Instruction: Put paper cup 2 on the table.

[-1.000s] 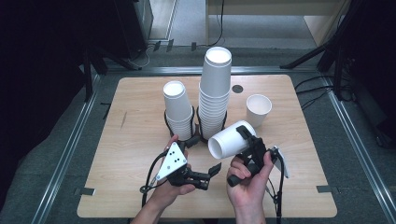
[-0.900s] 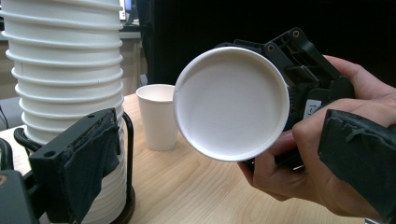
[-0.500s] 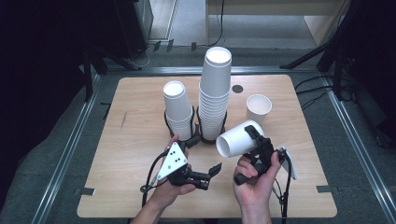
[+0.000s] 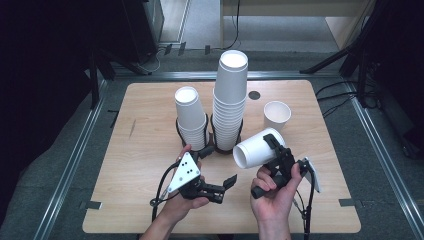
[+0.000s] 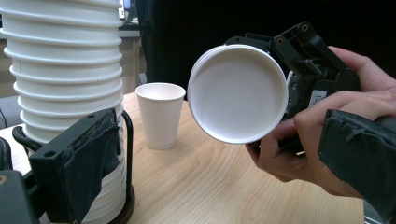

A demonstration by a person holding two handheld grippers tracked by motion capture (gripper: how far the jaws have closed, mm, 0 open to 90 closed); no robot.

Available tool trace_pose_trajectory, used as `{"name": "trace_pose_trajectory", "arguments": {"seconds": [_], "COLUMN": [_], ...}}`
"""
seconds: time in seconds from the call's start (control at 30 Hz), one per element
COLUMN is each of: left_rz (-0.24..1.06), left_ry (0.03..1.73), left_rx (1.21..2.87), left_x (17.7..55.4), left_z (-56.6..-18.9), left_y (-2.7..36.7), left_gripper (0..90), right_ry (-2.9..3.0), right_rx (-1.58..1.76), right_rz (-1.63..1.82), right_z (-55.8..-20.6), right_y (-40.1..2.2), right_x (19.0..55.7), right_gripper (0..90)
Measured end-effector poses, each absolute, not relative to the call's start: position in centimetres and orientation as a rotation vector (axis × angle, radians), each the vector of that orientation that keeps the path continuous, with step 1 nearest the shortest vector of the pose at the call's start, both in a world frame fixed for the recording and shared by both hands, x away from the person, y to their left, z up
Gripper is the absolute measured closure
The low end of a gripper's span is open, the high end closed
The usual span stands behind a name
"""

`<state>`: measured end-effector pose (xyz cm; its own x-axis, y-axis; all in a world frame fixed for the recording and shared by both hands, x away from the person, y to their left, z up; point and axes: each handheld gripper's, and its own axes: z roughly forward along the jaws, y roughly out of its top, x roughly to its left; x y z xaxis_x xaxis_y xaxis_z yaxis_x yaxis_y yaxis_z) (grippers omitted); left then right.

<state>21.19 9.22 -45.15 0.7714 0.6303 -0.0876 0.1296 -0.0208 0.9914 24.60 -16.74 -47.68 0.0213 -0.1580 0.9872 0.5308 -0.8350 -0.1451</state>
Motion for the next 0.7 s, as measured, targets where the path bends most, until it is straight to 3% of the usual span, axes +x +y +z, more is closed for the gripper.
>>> {"name": "trace_pose_trajectory", "arguments": {"seconds": [0.7], "left_rz": [0.445], "left_ry": [0.628], "left_rx": [1.569], "left_x": [21.17], "left_z": [-45.16], "left_y": [9.16], "left_gripper": [0.0], "right_ry": [-0.623], "right_rx": [-1.998], "right_rz": [-2.041], "right_z": [-47.27], "right_y": [-17.38], "right_x": [23.97], "right_gripper": [14.0]}}
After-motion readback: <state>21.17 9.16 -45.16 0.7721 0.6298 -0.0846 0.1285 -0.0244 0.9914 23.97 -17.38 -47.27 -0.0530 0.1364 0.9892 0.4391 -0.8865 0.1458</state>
